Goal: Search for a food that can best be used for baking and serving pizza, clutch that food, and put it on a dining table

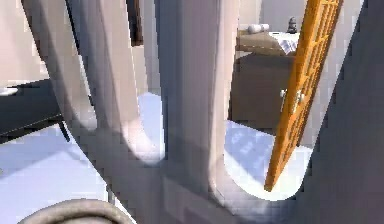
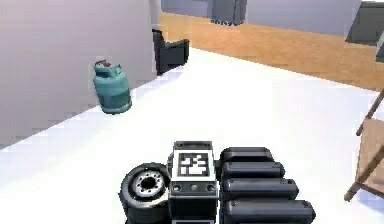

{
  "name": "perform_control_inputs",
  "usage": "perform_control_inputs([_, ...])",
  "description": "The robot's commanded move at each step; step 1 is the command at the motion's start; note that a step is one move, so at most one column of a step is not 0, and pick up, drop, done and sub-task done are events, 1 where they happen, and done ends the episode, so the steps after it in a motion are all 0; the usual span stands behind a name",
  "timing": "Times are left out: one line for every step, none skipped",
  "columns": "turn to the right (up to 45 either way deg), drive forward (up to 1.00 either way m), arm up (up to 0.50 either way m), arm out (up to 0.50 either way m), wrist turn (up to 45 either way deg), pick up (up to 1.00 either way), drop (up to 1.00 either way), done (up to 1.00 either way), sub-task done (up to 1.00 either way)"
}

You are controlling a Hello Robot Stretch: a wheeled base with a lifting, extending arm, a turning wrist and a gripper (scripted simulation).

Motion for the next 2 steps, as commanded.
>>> perform_control_inputs([0.0, 1.00, 0.00, 0.00, 0.0, 0.00, 0.00, 0.00, 0.00])
perform_control_inputs([12.0, 0.00, 0.00, 0.00, 0.0, 0.00, 0.00, 0.00, 0.00])
